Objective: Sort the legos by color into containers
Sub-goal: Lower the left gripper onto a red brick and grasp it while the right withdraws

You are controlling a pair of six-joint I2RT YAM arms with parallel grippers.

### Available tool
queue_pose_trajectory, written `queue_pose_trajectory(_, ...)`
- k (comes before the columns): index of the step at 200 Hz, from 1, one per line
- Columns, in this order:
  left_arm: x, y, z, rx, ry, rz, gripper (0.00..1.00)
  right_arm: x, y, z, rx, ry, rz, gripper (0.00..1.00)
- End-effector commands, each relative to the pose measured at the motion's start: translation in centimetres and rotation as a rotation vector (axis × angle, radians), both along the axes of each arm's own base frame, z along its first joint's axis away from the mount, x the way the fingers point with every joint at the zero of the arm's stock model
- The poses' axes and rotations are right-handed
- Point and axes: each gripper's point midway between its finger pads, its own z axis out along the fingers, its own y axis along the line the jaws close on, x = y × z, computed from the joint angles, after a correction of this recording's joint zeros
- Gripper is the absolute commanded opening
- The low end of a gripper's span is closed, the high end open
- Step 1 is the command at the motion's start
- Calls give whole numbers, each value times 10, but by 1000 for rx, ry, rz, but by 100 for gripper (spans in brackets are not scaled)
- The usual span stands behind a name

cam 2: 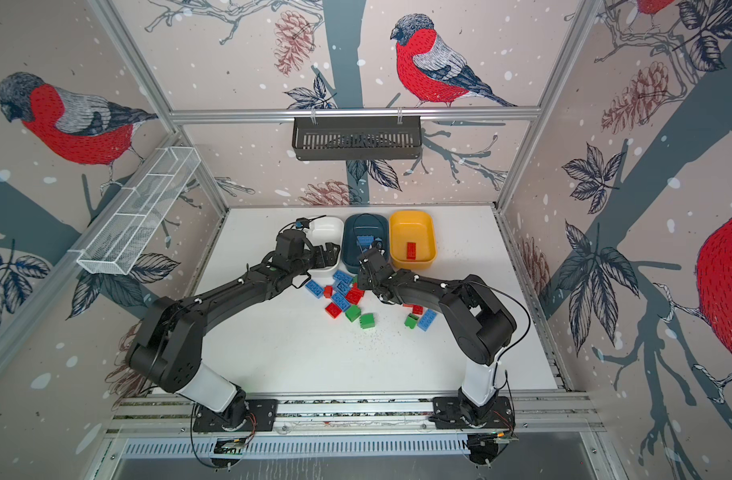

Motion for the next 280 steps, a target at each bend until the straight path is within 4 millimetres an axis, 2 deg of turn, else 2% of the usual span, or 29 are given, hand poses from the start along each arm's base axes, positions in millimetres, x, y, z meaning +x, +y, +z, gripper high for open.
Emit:
queue_pose_trajectory(1,-15,1,-12,37,59,-15,97,2,1,4,13,-12,-21,62)
queue_pose_trajectory(34,-48,16,-48,130,201,43,97,-2,-2,1,5,-3,-12,64)
queue_pose_trajectory(61,-73,32,-78,201,340,114,97,-4,4,7,28,-16,9,66)
queue_pose_trajectory(76,-83,28,-87,169,375,92,95,-4,6,11,38,-29,19,68)
queue_pose_trajectory(91,-89,20,-91,135,386,52,86,-5,8,14,42,-42,28,70)
queue_pose_trajectory(113,-90,9,-92,150,378,16,68,-5,6,15,36,-46,22,73)
queue_pose_trajectory(143,-88,7,-102,211,398,14,55,-6,5,15,37,-44,15,74)
queue_pose_trajectory(177,-83,6,-109,251,414,25,53,-8,5,17,36,-49,21,75)
queue_pose_trajectory(217,-80,-3,-115,252,421,0,42,-10,4,21,38,-64,25,76)
queue_pose_trajectory(249,-77,2,-126,295,436,30,33,-11,1,28,46,-87,17,77)
queue_pose_trajectory(260,-77,5,-131,310,443,38,32,-11,-1,30,44,-92,12,77)
queue_pose_trajectory(265,-69,0,-123,298,424,40,32,-12,-1,30,42,-93,11,77)
queue_pose_trajectory(280,-67,0,-127,308,429,44,31,-13,-4,31,38,-99,7,77)
